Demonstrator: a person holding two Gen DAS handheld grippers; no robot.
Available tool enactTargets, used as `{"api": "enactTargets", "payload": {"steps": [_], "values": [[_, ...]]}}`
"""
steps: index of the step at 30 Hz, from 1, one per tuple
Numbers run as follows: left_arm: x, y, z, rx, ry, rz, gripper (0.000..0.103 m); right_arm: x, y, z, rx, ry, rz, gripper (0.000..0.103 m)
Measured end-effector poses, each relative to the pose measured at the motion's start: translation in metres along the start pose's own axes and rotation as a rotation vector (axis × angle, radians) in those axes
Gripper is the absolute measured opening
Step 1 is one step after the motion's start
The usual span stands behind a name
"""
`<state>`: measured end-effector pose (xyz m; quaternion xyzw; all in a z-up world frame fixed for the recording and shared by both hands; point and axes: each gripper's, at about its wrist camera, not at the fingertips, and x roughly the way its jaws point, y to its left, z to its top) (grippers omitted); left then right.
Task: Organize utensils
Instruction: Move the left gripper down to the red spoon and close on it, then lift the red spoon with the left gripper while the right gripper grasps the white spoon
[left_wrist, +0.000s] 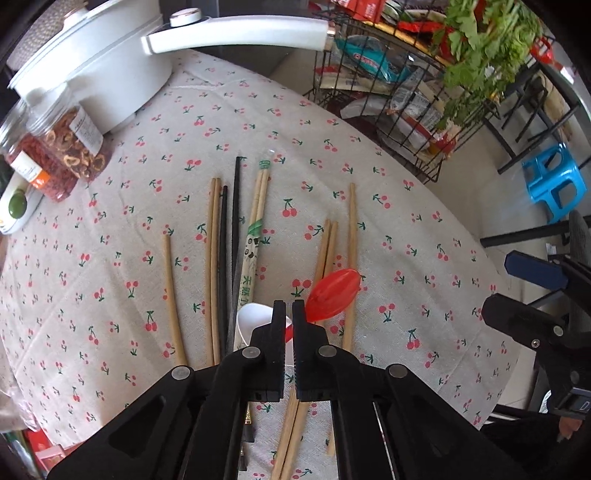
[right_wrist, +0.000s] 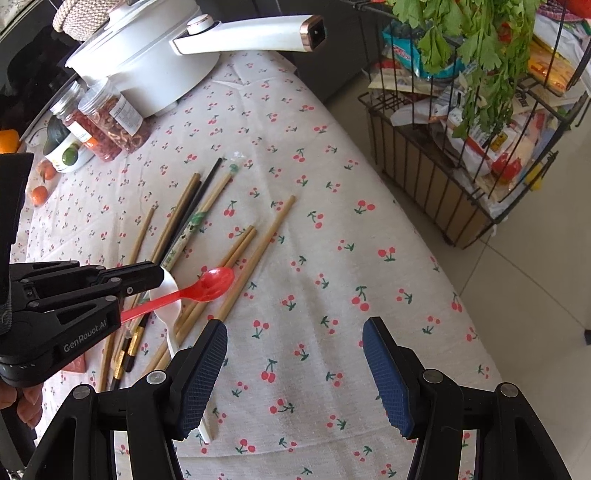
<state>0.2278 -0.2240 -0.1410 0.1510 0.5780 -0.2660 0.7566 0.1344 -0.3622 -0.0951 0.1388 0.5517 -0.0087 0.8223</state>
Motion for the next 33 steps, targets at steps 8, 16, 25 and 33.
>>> {"api": "enactTargets", "payload": {"steps": [8, 16, 25, 33], "values": [[0.019, -0.029, 0.011, 0.135, 0.014, 0.008, 0.046, -0.003, -0.017, -0.001, 0.011, 0.002, -0.045, 0.066], [0.044, -0.032, 0.019, 0.119, 0.063, 0.007, 0.045, -0.002, -0.015, -0.001, -0.002, 0.006, -0.041, 0.066], [0.01, -0.017, 0.008, 0.009, -0.039, -0.016, 0.028, 0.001, -0.012, -0.001, 0.002, 0.011, -0.042, 0.066], [-0.077, 0.016, -0.037, -0.166, -0.252, -0.006, 0.028, 0.016, 0.017, 0.0, -0.024, 0.025, 0.072, 0.067]]}}
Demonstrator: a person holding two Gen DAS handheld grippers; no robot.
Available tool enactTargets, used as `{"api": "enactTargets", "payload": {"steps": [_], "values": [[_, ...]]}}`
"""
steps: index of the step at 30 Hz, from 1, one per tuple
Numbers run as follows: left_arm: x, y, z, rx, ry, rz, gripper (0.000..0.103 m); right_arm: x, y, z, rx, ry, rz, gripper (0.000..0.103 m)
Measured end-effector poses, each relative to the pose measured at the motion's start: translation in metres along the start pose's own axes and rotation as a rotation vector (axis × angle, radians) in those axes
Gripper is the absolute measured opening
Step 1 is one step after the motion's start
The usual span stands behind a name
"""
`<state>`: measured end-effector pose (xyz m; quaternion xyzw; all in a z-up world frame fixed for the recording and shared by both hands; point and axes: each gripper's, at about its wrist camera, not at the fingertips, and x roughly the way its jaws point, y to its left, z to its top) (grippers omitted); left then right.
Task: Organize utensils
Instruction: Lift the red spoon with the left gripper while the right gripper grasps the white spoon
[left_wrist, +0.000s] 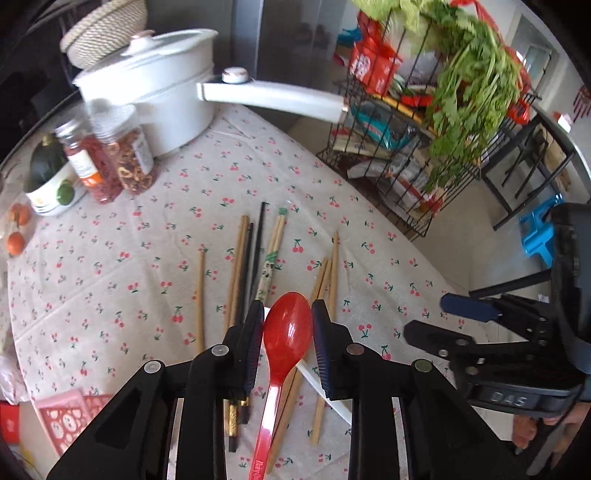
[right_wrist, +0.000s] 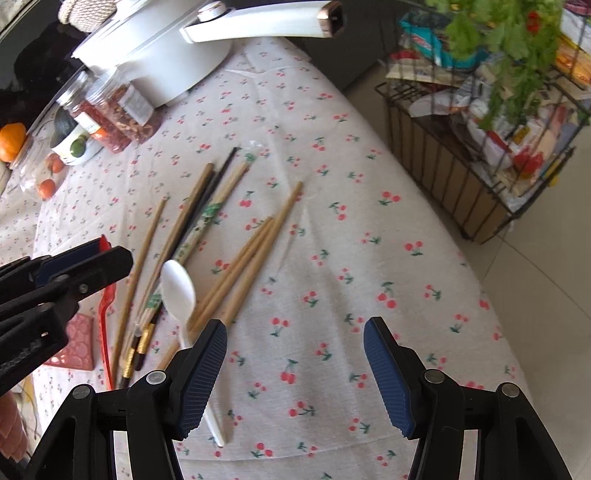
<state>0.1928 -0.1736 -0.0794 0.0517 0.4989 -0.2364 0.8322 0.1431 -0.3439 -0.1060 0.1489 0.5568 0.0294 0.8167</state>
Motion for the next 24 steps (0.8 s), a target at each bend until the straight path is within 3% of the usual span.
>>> {"api": "enactTargets", "payload": {"steps": [4, 11, 24], "values": [[-0.054, 0.021, -0.031, -0.077, -0.104, 0.018, 0.028, 0.013, 0.037, 0.002, -0.109, 0.012, 0.098, 0.065], [-0.115, 0.056, -0.083, -0.164, -0.215, 0.059, 0.028, 0.048, 0.076, 0.008, -0.245, 0.059, 0.081, 0.057], [-0.129, 0.09, -0.105, -0.228, -0.233, 0.058, 0.028, 0.105, 0.115, 0.007, -0.456, 0.133, -0.114, 0.051]]}}
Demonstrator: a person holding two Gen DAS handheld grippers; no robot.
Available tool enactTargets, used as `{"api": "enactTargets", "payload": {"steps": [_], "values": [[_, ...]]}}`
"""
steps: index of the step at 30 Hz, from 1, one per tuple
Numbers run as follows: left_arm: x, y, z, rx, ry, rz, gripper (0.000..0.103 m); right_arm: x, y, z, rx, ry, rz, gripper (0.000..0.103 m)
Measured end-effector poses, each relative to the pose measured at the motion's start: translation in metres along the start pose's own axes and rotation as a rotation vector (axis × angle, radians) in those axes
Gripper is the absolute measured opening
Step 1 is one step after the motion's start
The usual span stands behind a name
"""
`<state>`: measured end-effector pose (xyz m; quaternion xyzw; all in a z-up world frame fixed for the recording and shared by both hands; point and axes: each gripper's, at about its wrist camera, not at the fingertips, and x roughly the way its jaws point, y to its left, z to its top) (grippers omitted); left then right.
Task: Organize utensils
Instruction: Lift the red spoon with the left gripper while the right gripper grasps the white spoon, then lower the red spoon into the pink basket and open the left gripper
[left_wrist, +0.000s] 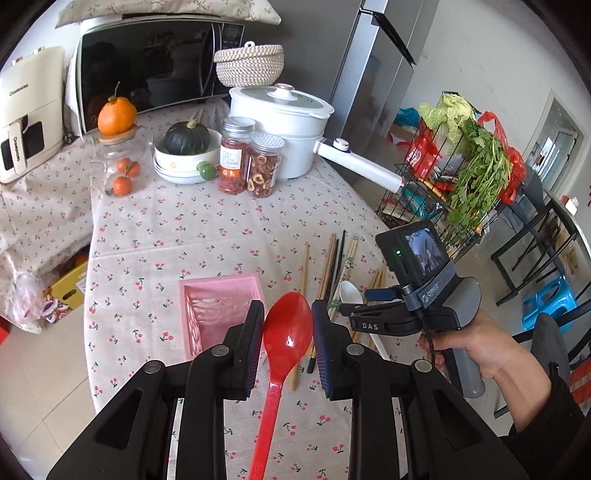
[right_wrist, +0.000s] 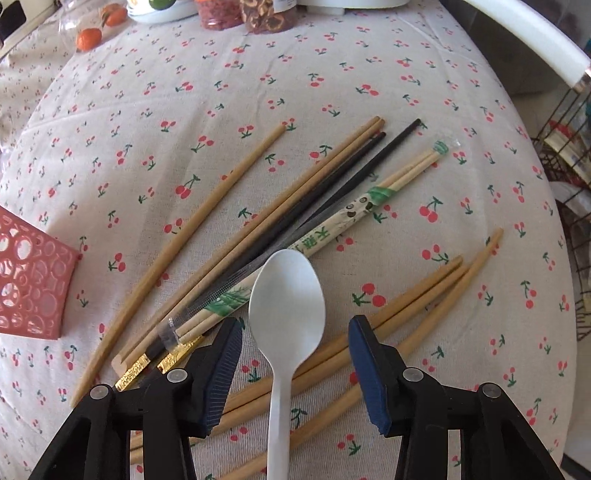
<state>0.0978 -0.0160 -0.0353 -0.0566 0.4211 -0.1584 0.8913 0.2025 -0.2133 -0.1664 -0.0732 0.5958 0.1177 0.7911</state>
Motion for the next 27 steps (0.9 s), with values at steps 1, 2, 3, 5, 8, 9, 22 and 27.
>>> {"api": "enactTargets", "payload": {"steps": [1, 2, 3, 5, 8, 9, 22, 27], "values": [[-0.001, 0.001, 0.0, 0.001, -0.003, -0.001, 0.028, 0.001, 0.003, 0.001, -0.019, -0.004, -0.018, 0.051], [-0.003, 0.001, -0.001, 0.002, -0.005, -0.002, 0.028, 0.003, 0.006, 0.003, -0.028, -0.003, -0.029, 0.05], [-0.004, 0.001, -0.001, 0.004, -0.007, -0.004, 0.028, 0.004, 0.007, 0.004, -0.035, -0.005, -0.032, 0.043], [-0.008, 0.001, -0.003, 0.011, -0.016, 0.002, 0.028, 0.008, 0.01, 0.004, -0.039, 0.01, -0.019, 0.037], [-0.015, 0.004, -0.003, 0.006, -0.038, 0.014, 0.028, 0.007, 0.012, 0.003, -0.041, 0.002, -0.017, 0.037], [-0.018, 0.006, -0.002, -0.004, -0.047, 0.012, 0.028, 0.004, 0.01, 0.001, -0.033, -0.005, -0.012, 0.037], [-0.084, 0.015, 0.027, -0.094, -0.492, 0.095, 0.028, -0.084, 0.002, -0.015, 0.061, -0.271, 0.025, 0.037], [-0.068, 0.02, 0.035, -0.086, -0.637, 0.107, 0.028, -0.107, 0.007, -0.016, 0.074, -0.361, 0.044, 0.037]]}}
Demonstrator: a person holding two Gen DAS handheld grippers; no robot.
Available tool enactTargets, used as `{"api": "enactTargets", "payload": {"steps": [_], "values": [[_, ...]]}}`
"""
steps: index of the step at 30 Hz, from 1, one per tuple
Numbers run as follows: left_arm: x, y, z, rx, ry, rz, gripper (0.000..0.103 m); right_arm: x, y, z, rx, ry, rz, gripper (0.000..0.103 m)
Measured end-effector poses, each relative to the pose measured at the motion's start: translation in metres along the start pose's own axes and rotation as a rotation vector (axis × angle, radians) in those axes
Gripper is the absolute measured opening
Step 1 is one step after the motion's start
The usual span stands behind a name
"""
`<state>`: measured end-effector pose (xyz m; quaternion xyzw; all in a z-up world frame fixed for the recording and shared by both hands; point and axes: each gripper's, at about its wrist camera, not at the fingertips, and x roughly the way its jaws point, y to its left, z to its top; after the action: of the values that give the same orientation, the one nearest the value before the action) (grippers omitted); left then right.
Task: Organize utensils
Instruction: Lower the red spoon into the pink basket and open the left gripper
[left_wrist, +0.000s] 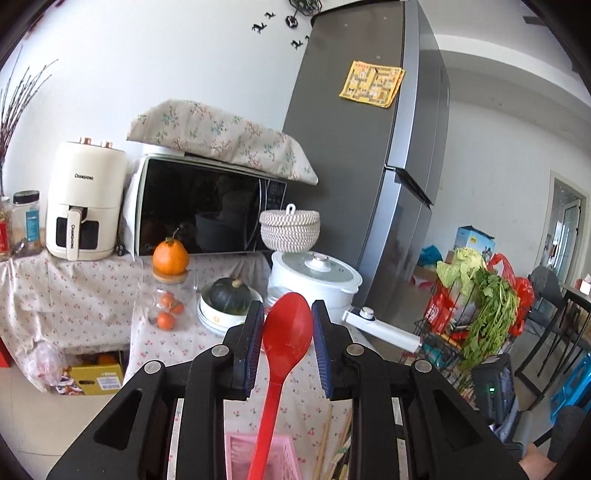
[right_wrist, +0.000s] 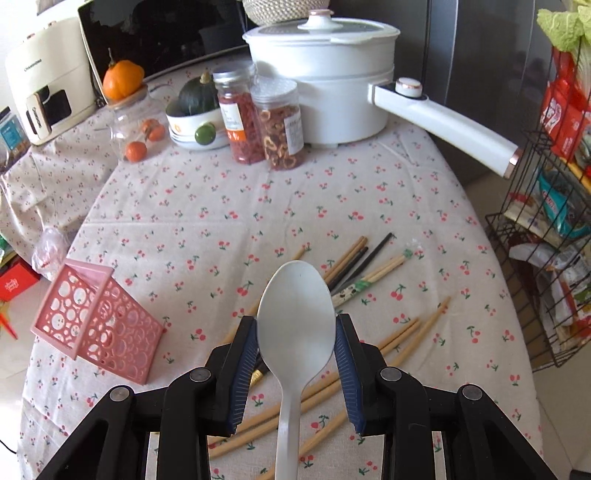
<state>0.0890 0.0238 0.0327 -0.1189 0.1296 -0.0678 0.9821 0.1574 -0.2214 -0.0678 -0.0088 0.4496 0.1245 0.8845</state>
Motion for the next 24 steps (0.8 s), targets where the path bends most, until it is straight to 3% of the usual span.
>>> {"api": "enactTargets", "payload": {"steps": [5, 13, 18, 24], "values": [[0.029, 0.014, -0.02, -0.015, -0.003, 0.047, 0.028, -0.009, 0.005, 0.002, 0.001, -0.053, 0.012, 0.037], [0.057, 0.032, -0.042, -0.053, 0.081, 0.065, 0.029, -0.021, 0.014, 0.002, -0.002, -0.14, 0.018, 0.037], [0.058, 0.037, -0.045, -0.073, 0.173, 0.08, 0.06, -0.034, 0.023, 0.002, 0.009, -0.209, 0.024, 0.037], [0.042, 0.043, -0.042, -0.067, 0.308, 0.092, 0.067, -0.052, 0.042, 0.007, 0.056, -0.305, 0.05, 0.037]]}}
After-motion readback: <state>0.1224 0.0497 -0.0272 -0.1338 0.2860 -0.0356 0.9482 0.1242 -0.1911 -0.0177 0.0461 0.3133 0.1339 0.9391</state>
